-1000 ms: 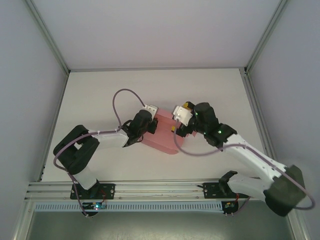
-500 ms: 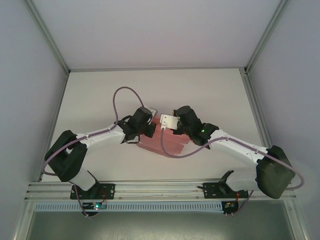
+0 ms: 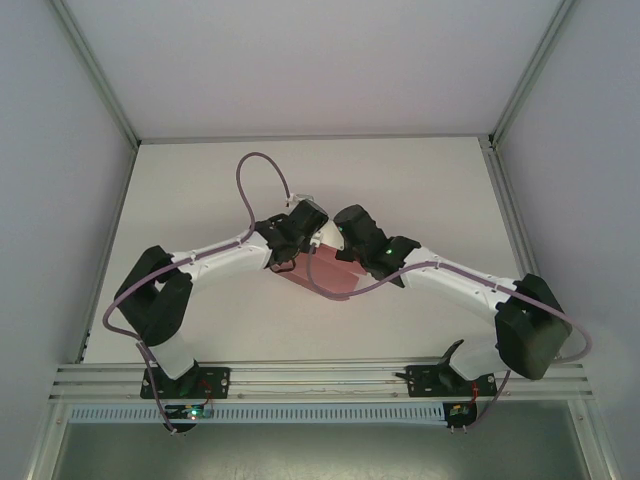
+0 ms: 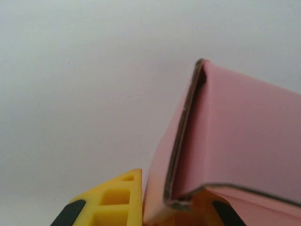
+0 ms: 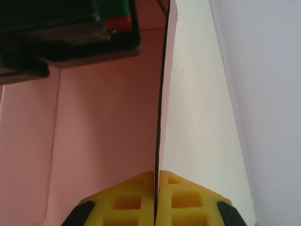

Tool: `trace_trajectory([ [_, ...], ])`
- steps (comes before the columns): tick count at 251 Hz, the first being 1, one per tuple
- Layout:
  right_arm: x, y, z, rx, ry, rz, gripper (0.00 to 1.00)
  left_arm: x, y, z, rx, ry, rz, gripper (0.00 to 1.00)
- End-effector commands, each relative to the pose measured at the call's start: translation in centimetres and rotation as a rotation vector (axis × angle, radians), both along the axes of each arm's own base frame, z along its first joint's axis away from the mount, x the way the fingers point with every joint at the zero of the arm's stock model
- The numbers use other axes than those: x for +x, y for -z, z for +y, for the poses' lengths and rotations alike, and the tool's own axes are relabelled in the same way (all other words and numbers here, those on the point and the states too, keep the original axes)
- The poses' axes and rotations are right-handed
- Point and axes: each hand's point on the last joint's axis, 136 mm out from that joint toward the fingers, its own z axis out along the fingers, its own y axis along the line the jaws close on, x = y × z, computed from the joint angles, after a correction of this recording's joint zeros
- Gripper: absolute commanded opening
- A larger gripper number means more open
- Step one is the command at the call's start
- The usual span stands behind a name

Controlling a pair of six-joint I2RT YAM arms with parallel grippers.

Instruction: Assemble paper box

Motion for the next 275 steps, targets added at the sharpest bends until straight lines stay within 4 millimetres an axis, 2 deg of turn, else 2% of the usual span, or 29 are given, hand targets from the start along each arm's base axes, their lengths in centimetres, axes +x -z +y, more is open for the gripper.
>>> trace_trajectory([
  [1,-2.0,1.6,-2.1,-0.095,0.044,0.087,0.0,0.1,1.7,9.5,0.289,-0.367,-0.061,0.0],
  [31,-2.2,1.4,-2.1,-0.07,0.031,0.088,0.0,-0.5,1.2,10.9,0.345,-0.394,-0.077,0.0],
  [47,-2.2,1.1,-1.7,-0.045,0.019,0.092,0.0,-0.4,1.3,10.3,0.335,-0.343,-0.074,0.0],
  [59,-2.1,0.9,-1.4,-0.026,0.014,0.089,0.0,-0.2,1.6,9.1,0.291,-0.274,-0.072,0.0],
  [79,-1.9,0.5,-1.1,0.008,0.008,0.085,0.0,-0.3,2.2,5.8,0.152,-0.095,-0.071,0.0],
  [90,-1.9,0.3,-0.9,0.032,0.003,0.084,0.0,-0.7,1.9,3.9,0.061,0.001,-0.081,0.1],
  [107,-1.9,-0.1,-0.8,0.073,-0.005,0.083,0.0,-1.2,0.9,2.3,-0.044,0.067,-0.099,0.22],
  [135,-2.0,-0.6,-0.5,0.111,-0.022,0.071,0.0,-1.9,-0.8,0.4,-0.152,0.16,-0.121,0.29],
  [161,-2.2,-0.9,-0.4,0.125,-0.027,0.063,0.0,-2.5,-2.1,-0.2,-0.202,0.195,-0.131,0.32],
  [186,-2.0,-0.8,-0.7,0.118,-0.015,0.051,0.0,-3.0,-3.0,-0.2,-0.222,0.212,-0.137,0.45],
  [202,-1.9,-0.7,-0.8,0.115,-0.007,0.041,0.0,-3.4,-3.5,-0.3,-0.238,0.23,-0.145,0.46],
  [240,-1.8,-0.6,-0.8,0.117,-0.012,0.029,0.0,-3.9,-4.3,-0.7,-0.259,0.259,-0.135,0.57],
  [275,-1.6,-1.1,-0.6,0.131,-0.015,0.007,0.0,-3.4,-3.7,0.1,-0.193,0.238,-0.132,0.54],
])
